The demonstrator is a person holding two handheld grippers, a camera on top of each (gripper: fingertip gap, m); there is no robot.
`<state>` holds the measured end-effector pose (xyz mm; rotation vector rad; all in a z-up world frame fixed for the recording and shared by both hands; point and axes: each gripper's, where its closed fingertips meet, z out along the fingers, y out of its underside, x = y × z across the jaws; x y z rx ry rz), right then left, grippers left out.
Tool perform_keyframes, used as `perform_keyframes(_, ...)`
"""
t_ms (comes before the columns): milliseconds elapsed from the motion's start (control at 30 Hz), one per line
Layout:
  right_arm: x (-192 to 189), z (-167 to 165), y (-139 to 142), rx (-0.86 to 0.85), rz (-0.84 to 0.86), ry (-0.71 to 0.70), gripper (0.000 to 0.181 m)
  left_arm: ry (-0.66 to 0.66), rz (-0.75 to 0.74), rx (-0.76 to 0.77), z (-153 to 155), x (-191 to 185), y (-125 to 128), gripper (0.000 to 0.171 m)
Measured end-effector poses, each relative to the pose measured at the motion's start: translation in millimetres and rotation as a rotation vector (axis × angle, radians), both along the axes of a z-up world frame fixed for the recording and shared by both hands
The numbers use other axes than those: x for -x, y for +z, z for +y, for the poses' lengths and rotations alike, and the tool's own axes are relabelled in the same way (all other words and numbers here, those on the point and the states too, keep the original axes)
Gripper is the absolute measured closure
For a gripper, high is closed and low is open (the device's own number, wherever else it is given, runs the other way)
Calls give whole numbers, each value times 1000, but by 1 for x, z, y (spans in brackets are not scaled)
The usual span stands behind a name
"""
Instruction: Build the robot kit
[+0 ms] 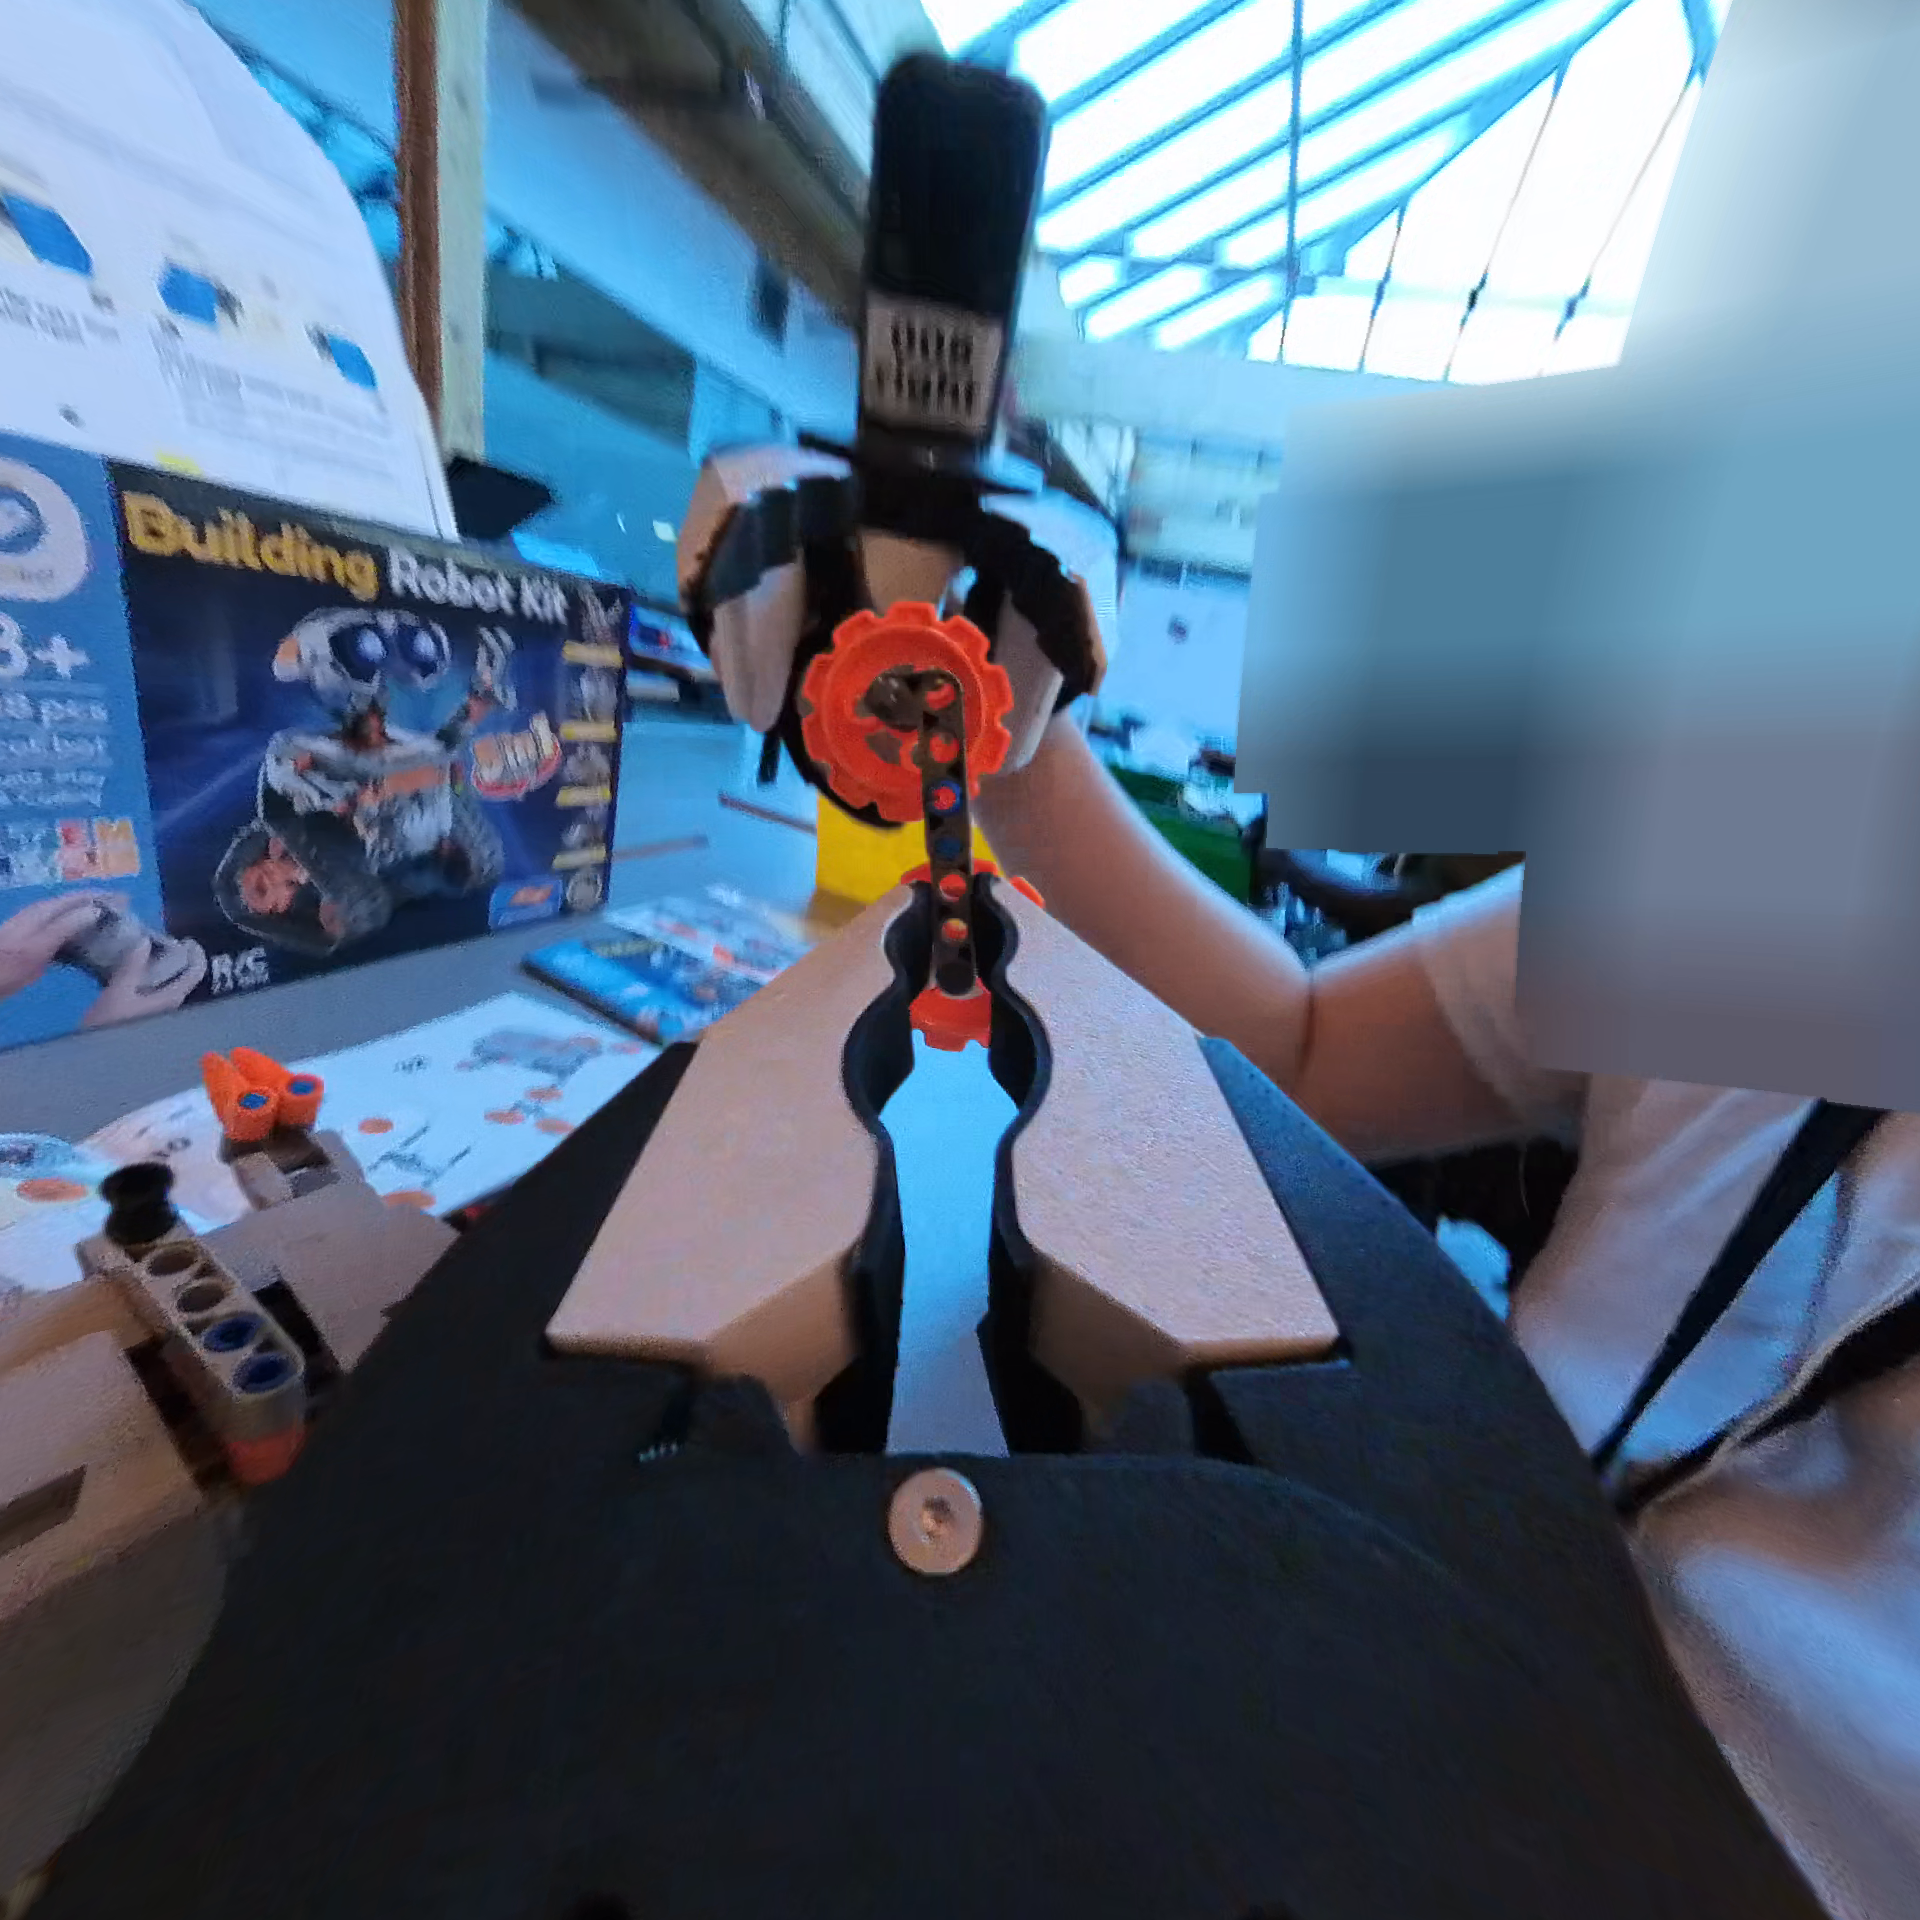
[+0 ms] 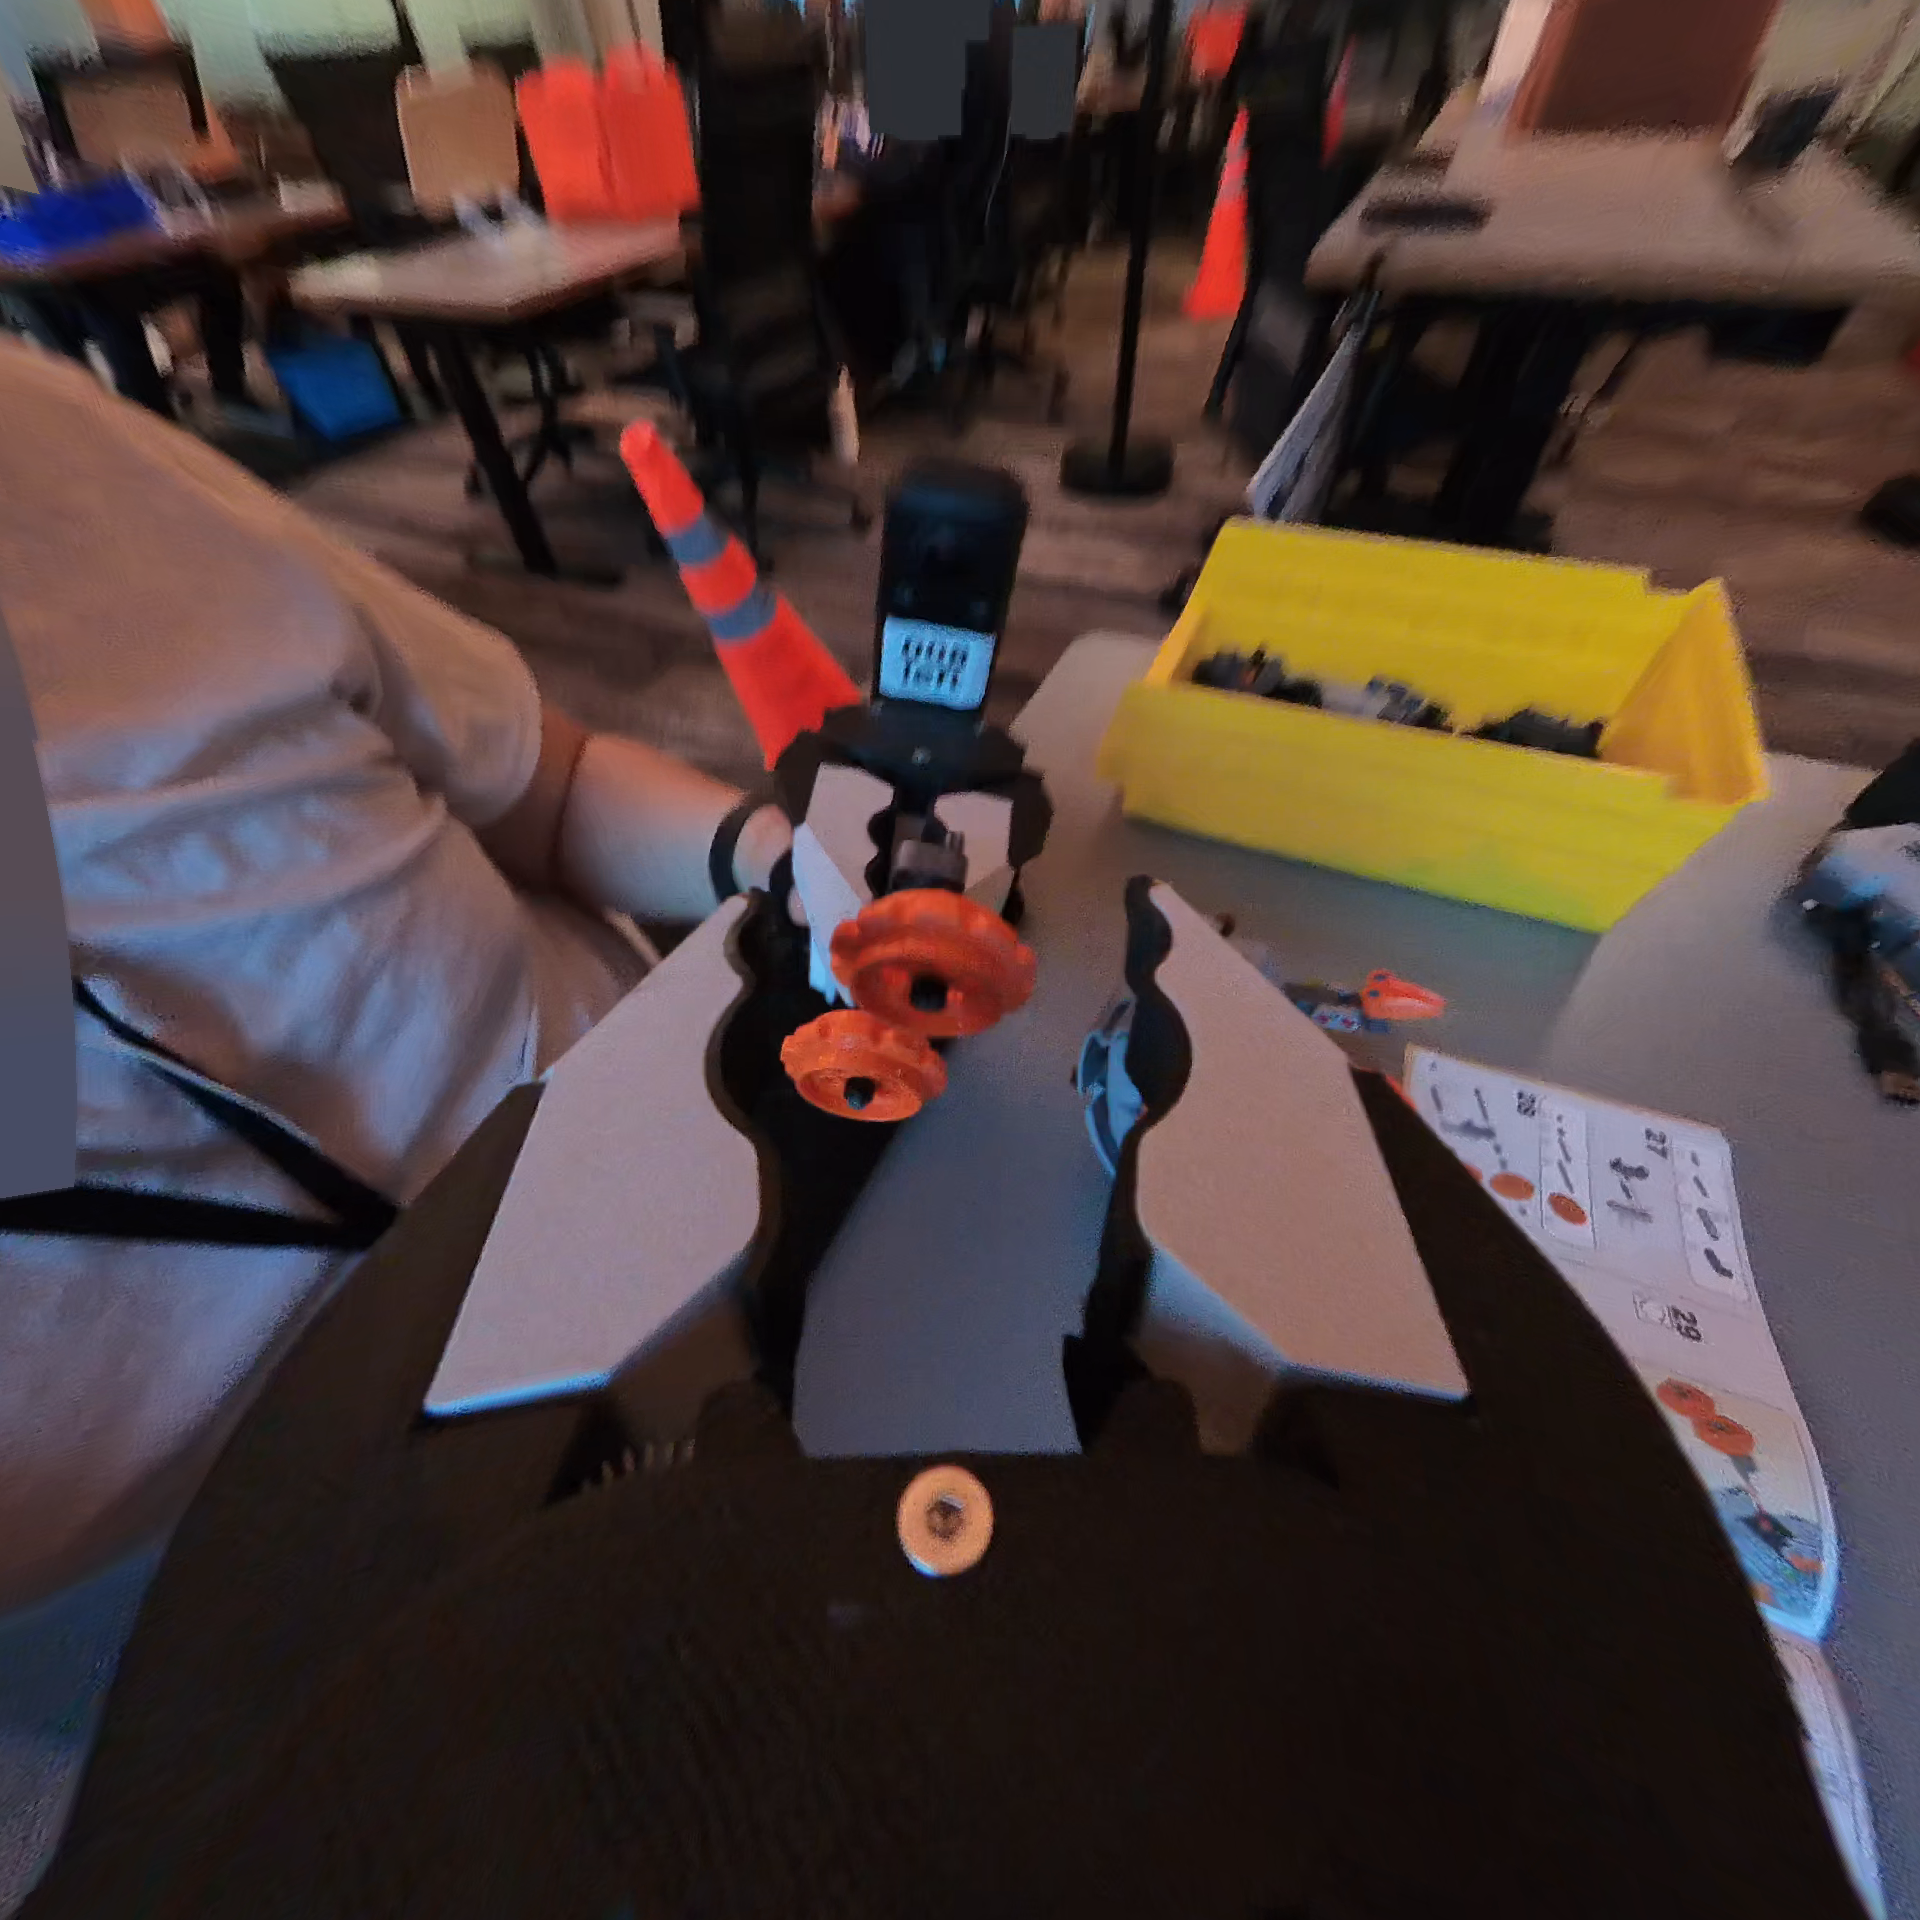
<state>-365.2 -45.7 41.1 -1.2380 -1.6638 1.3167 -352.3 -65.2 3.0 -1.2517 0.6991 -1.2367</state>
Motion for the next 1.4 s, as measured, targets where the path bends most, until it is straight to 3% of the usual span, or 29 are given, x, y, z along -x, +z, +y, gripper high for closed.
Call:
perform_keyframes(100, -4, 4, 5, 165, 74, -11, 110, 87, -145, -24, 4, 9, 12, 166)
perform_keyframes(200, 1, -7, -8, 283, 84, 67, 138, 132, -219, -38, 6, 11, 17, 167)
perform_keyframes(333, 12, 1, -14, 381, 118, 34, 155, 150, -216, -26, 11, 9, 15, 166)
perform_keyframes(700, 20, 6, -55, 479, -17, -41, 160, 81, -93, 161, 27, 2, -18, 166)
perform_keyframes(800, 17, 8, -59, 513, 11, -20, 160, 73, -51, 194, 27, 2, -27, 162)
perform_keyframes(867, 14, 11, -56, 565, 62, -12, 160, 115, 10, 220, 29, 6, -37, 143)
perform_keyframes(933, 7, 17, -57, 589, 106, -30, 160, 204, 91, 229, 27, 20, -49, 139)
perform_keyframes(1033, -8, 28, -70, 504, 135, -122, 160, 534, 144, 77, 28, 69, -43, 147)
perform_keyframes(1067, -14, 33, -77, 466, 134, -166, 160, 684, 170, 3, 32, 90, -39, 135)
perform_keyframes(1100, -19, 37, -83, 432, 138, -207, 160, 812, 217, -55, 38, 105, -38, 107)
perform_keyframes(1133, -25, 42, -89, 405, 143, -248, 161, 872, 287, -72, 46, 110, -44, 80)
perform_keyframes(1200, -35, 51, -101, 384, 145, -322, 160, 858, 397, -8, 59, 100, -65, 56)
perform_keyframes(1400, -41, 62, -120, 388, 107, -388, 160, 849, 478, 100, 91, 86, -79, 67)
